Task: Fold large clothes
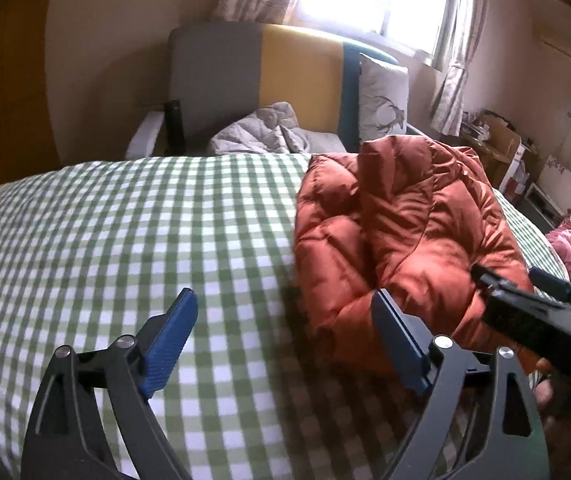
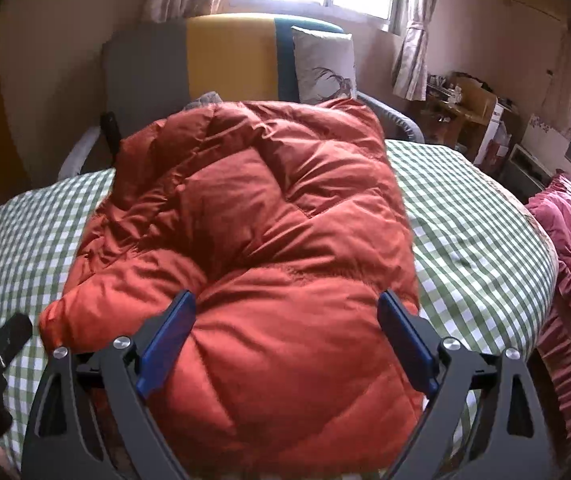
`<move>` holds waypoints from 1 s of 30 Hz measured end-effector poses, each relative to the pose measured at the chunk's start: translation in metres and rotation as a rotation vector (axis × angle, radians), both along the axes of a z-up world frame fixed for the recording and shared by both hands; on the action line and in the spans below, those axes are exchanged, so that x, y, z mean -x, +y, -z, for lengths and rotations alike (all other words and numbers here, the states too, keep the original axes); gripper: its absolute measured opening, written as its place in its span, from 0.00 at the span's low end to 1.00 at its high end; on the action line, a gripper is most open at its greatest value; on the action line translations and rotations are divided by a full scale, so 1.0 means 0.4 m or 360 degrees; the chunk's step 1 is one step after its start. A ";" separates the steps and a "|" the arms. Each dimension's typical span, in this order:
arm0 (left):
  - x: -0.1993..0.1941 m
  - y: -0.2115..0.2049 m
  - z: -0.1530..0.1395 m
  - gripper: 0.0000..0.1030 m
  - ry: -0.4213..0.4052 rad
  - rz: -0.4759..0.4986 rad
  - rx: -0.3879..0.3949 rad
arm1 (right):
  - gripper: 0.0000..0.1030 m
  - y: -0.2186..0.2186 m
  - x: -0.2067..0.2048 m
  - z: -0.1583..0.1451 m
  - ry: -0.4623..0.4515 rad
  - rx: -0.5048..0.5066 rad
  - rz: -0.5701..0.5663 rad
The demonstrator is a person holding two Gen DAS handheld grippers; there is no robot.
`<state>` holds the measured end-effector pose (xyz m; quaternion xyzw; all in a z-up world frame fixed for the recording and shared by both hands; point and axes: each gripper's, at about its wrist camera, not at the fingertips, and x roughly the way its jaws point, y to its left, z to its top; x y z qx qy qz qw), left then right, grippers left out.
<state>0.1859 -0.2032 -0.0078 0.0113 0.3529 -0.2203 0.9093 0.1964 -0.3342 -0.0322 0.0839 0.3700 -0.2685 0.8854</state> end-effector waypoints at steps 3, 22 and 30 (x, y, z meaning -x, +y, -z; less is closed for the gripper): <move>0.025 0.023 0.003 0.88 -0.0028 -0.0024 0.0000 | 0.97 0.021 0.035 -0.024 -0.0042 0.0023 0.0075; 0.167 0.077 -0.005 0.96 -0.0144 -0.0018 0.0005 | 0.98 0.142 0.262 -0.011 -0.0224 0.0048 0.0387; 0.205 0.085 -0.035 0.96 -0.0210 -0.0014 0.0026 | 0.98 0.171 0.324 -0.053 -0.0300 0.0106 0.0387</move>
